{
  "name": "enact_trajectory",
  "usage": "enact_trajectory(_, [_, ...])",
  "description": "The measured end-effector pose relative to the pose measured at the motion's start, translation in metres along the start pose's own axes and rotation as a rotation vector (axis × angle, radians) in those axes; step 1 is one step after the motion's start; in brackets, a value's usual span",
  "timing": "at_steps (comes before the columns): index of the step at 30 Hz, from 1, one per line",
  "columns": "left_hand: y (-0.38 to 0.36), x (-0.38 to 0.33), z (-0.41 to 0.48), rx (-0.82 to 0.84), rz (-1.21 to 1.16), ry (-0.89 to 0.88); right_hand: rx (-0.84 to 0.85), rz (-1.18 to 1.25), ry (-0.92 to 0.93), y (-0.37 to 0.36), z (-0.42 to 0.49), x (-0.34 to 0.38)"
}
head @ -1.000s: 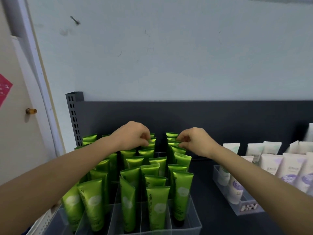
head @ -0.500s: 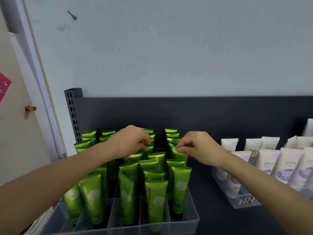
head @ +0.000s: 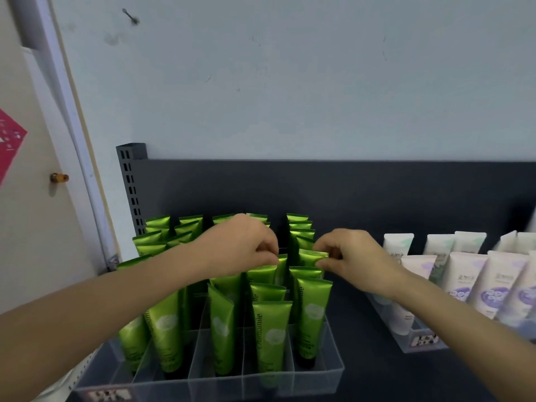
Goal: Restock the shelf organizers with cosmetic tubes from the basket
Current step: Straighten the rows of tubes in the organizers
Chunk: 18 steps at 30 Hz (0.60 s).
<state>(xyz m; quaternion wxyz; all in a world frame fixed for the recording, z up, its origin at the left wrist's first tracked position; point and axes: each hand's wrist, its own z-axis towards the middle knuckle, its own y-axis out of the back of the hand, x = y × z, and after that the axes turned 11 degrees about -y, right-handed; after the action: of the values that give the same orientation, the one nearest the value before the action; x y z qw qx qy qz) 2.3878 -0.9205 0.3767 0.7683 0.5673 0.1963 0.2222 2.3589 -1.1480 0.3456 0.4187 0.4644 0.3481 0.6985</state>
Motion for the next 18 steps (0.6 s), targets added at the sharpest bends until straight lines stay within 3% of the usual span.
enact_trajectory(13, [0.0049, 0.0025, 0.0031, 0.115, -0.061, 0.026, 0.026, 0.036, -0.02, -0.0025, -0.0033, 0.0032])
enact_trajectory(18, [-0.0023, 0.0003, 0.0046, 0.1, 0.059, 0.018, -0.004, 0.035, -0.015, -0.0015, -0.0057, 0.0049])
